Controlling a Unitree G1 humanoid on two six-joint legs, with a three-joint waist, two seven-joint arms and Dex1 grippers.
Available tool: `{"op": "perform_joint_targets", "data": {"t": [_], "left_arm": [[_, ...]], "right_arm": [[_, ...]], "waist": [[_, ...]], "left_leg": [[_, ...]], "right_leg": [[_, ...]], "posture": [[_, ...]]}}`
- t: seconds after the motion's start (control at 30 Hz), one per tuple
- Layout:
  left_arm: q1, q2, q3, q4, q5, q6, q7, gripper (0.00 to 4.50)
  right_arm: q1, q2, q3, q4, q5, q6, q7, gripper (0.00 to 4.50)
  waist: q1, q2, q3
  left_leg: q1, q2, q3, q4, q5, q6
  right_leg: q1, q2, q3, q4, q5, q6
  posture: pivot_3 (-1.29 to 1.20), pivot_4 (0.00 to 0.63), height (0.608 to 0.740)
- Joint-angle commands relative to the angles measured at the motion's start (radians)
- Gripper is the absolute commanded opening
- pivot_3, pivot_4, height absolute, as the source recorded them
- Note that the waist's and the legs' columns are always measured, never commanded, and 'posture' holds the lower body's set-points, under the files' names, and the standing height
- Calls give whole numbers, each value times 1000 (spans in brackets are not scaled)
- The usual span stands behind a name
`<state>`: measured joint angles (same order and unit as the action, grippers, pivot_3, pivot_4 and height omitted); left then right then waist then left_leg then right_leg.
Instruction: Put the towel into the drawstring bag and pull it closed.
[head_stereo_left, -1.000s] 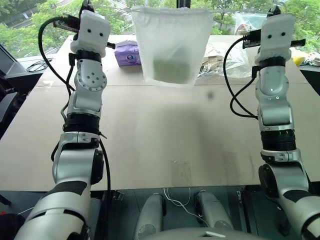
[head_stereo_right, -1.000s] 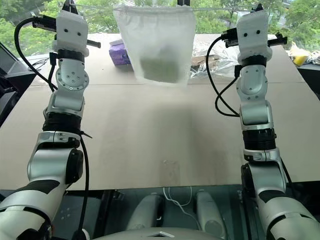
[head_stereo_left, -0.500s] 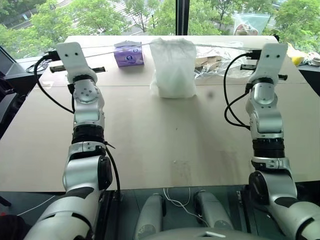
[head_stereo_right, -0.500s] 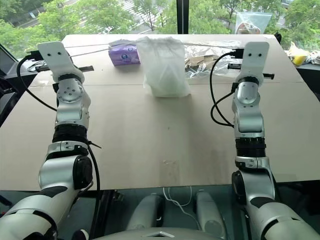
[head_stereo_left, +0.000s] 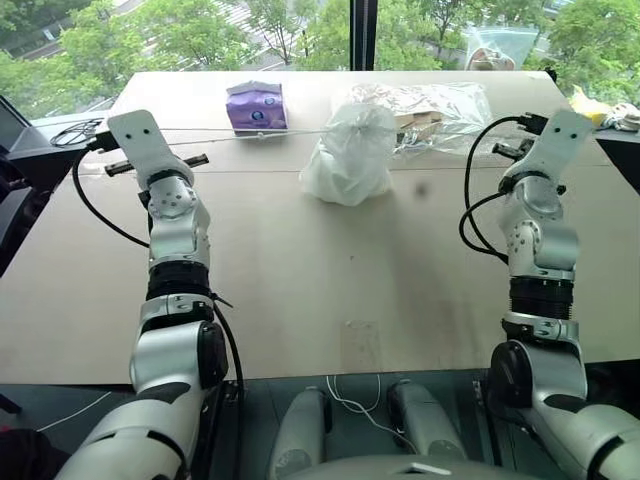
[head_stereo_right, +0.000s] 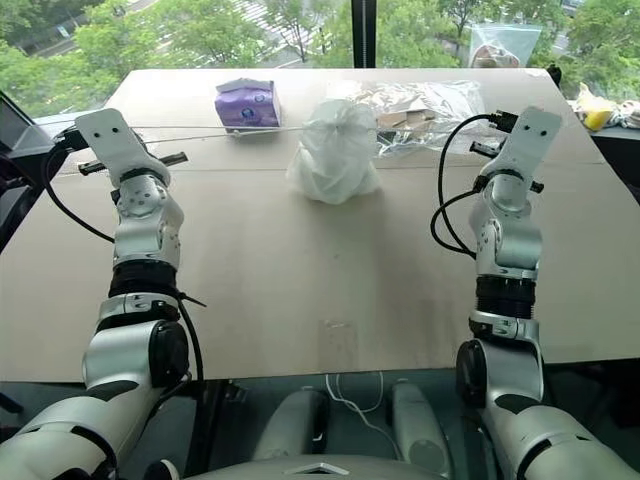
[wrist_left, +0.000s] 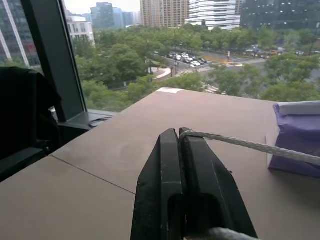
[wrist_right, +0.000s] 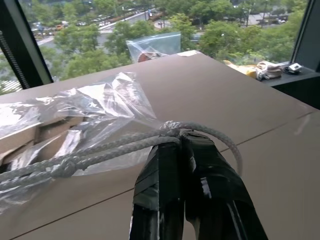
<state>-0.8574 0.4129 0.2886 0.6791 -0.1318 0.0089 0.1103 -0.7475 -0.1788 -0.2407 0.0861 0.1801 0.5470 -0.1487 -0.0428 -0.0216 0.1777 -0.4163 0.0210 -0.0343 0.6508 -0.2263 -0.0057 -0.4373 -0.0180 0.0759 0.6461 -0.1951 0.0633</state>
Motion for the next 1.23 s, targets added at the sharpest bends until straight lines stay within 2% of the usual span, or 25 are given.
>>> {"op": "perform_joint_targets", "data": {"t": [0.03, 0.13, 0.17, 0.23, 0.27, 0.3, 0.33, 0.37, 0.4, 0.43, 0.5, 0.6, 0.97, 1.23], "left_arm": [[-15, -47, -104, -57, -70, 87, -303, 4], [47, -28, -187, -137, -81, 146, -522, 0], [64, -20, -190, -156, -99, 162, -570, 564], [90, 2, -181, -174, -123, 180, -637, 1263], [108, 23, -182, -175, -126, 189, -677, 1764], [133, 54, -195, -177, -118, 184, -729, 2008], [160, 86, -211, -183, -110, 186, -779, 2568], [192, 118, -226, -198, -107, 194, -830, 2850], [228, 150, -239, -223, -108, 193, -890, 3356], [269, 184, -248, -251, -115, 203, -949, 3688], [339, 245, -250, -293, -129, 227, -1031, 3688], [387, 291, -226, -295, -119, 234, -1046, 3688], [525, 321, -105, -441, -244, 359, -1082, 3688], [590, 327, -96, -547, -273, 359, -1118, 3688]], "right_arm": [[34, -42, 167, -138, 59, 55, 254, 318], [87, -104, 222, -195, 83, 95, 380, 1357], [107, -134, 237, -205, 88, 104, 424, 1779], [157, -214, 284, -234, 84, 100, 527, 2691], [189, -257, 299, -246, 79, 83, 575, 3225], [219, -297, 303, -248, 64, 62, 601, 3484], [245, -327, 293, -244, 60, 40, 626, 4050], [268, -352, 279, -240, 63, 22, 648, 4325], [289, -373, 264, -237, 71, 9, 672, 4500], [310, -396, 251, -233, 77, -13, 700, 4500], [345, -430, 225, -220, 93, -46, 750, 4500], [387, -445, 184, -202, 121, -92, 803, 4500], [516, -442, 97, -161, 198, -247, 936, 4500], [559, -419, 49, -176, 275, -314, 1020, 4500]], "waist": [[1, 0, 0], [-3, 0, 0], [-4, 0, 0], [-5, 0, 0], [-6, 0, 0], [-9, 0, 0], [-11, 0, 0], [-16, 0, 0], [-19, 0, 0], [-24, 0, 0], [-26, 0, 0], [-21, 0, 0], [-2, 0, 0], [1, 0, 0]], "left_leg": [[0, 0, 0, 0, 0, 0], [0, 0, -1, 0, 0, 0], [0, 0, 0, 0, 0, 0], [0, 0, 0, 0, 0, 0], [0, 0, 0, 0, 0, 0], [0, 1, 0, 0, 0, 0], [0, 1, 0, -1, 0, 0], [1, 1, -1, -1, 0, 0], [1, 1, -1, -1, 0, 0], [2, 1, 0, -1, 0, 0], [2, 1, 1, -1, 0, 0], [2, 2, 1, 2, 0, 0], [3, 2, 1, 2, 0, 0], [3, 2, 1, 3, 0, 0]], "right_leg": [[0, 0, 0, 0, 0, 0], [2, 0, -1, -2, 0, 0], [2, 0, 0, -3, 0, 0], [2, 0, 0, -4, 0, 0], [2, 0, 0, -4, 0, 0], [1, 0, 0, -4, 0, 0], [1, 1, 0, -3, 0, 0], [1, 1, 0, -3, -1, 0], [1, 1, 0, -3, -1, 0], [1, 1, 0, -3, -1, 0], [2, 1, 1, -3, -1, 0], [2, 1, 1, -3, -1, 1], [4, 0, 0, -3, -2, 2], [4, 1, 0, -3, -4, 3]], "posture": [[0, 150, 740], [0, 150, 740], [0, 150, 740], [0, 150, 740], [0, 150, 740], [0, 150, 740], [0, 150, 740], [0, 150, 740], [0, 150, 740], [0, 150, 740], [0, 150, 740], [0, 150, 740], [0, 150, 740], [0, 150, 740]]}}
